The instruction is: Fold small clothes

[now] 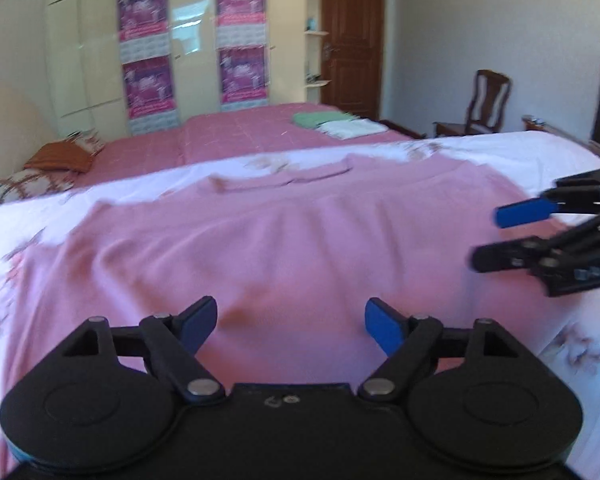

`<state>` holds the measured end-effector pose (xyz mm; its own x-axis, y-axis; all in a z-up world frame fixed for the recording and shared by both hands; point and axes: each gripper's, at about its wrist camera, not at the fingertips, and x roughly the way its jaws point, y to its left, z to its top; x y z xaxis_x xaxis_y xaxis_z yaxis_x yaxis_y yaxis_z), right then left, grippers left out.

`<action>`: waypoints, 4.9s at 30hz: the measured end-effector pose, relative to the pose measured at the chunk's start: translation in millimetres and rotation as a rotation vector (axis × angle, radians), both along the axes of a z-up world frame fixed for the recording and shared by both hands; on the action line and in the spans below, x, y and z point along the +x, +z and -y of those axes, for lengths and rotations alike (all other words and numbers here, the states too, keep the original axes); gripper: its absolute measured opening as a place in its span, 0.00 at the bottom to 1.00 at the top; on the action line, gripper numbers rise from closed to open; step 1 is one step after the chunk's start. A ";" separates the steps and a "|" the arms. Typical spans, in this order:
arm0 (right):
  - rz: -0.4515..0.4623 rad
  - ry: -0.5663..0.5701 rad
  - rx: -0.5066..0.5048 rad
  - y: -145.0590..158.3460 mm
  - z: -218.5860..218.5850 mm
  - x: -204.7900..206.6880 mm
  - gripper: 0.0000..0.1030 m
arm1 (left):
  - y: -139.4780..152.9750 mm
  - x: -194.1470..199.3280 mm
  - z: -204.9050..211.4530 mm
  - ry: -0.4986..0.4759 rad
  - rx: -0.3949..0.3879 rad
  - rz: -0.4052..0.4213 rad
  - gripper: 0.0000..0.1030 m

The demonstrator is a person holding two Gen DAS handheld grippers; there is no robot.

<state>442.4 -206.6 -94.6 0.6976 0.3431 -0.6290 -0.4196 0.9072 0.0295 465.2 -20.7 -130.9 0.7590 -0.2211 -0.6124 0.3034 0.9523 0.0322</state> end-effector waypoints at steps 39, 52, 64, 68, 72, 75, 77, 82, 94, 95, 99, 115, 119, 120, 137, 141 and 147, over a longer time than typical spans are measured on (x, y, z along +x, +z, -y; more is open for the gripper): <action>-0.110 -0.354 0.050 5.8 78.5 -77.9 0.44 | 28.5 -61.9 -31.4 0.191 -0.072 -0.035 0.85; -0.119 -0.258 0.004 -15.6 16.5 -74.0 0.44 | 0.3 -55.6 -8.0 0.158 -0.009 -0.118 0.88; -0.173 -0.416 0.019 -11.3 70.7 -70.8 0.44 | 2.5 -56.6 -11.7 0.189 0.004 -0.107 0.88; -0.153 -0.393 0.013 -18.2 73.6 -77.2 0.44 | 1.4 -55.3 -12.5 0.186 0.003 -0.109 0.90; -0.158 -0.388 0.012 -18.9 75.0 -75.5 0.44 | 6.1 -56.4 -16.8 0.193 -0.005 -0.128 0.90; -0.154 -0.408 0.033 -9.1 80.1 -79.7 0.45 | 20.0 -72.1 -31.6 0.233 -0.053 -0.102 0.83; -0.103 -0.410 0.073 4.0 84.8 -92.3 0.45 | 21.6 -87.1 -53.3 0.285 -0.166 -0.121 0.72; -0.089 -0.348 0.167 20.6 85.4 -115.9 0.44 | 3.6 -111.7 -102.9 0.457 -0.521 -0.179 0.64; -0.110 -0.221 0.245 37.7 20.3 -98.4 0.19 | -26.6 -84.5 -143.8 0.683 -0.970 -0.090 0.59; -0.111 -0.226 0.246 38.0 17.3 -92.4 0.19 | -28.2 -81.9 -144.6 0.683 -0.986 -0.072 0.58; -0.118 -0.234 0.243 37.6 4.4 -64.1 0.19 | -33.3 -61.5 -148.2 0.682 -0.983 -0.038 0.44; -0.098 -0.079 0.242 15.2 -57.8 6.8 0.00 | -28.6 -41.7 -168.0 0.658 -0.992 0.003 0.09; -0.158 -0.066 0.209 -19.6 -66.1 23.4 0.00 | -43.9 -45.2 -174.2 0.679 -1.013 -0.055 0.13; -0.158 -0.062 0.215 -20.6 -64.7 24.1 0.00 | -43.5 -44.1 -175.2 0.681 -1.007 -0.060 0.13; -0.129 -0.204 0.579 -4.3 21.1 17.8 0.00 | 104.8 -6.8 23.8 0.199 -0.457 0.050 0.07; -0.114 -0.343 0.735 9.0 121.9 -0.1 0.00 | 80.3 13.9 127.9 0.041 -0.328 -0.052 0.08; -0.140 -0.452 0.754 9.9 238.1 -23.0 0.04 | 19.2 3.3 250.7 -0.184 -0.153 -0.155 0.63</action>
<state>419.5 -444.8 -84.7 0.8002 0.4113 -0.4365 0.0259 0.7034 0.7103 468.5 -271.5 -111.8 0.5977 -0.4451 -0.6668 0.4614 0.8712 -0.1680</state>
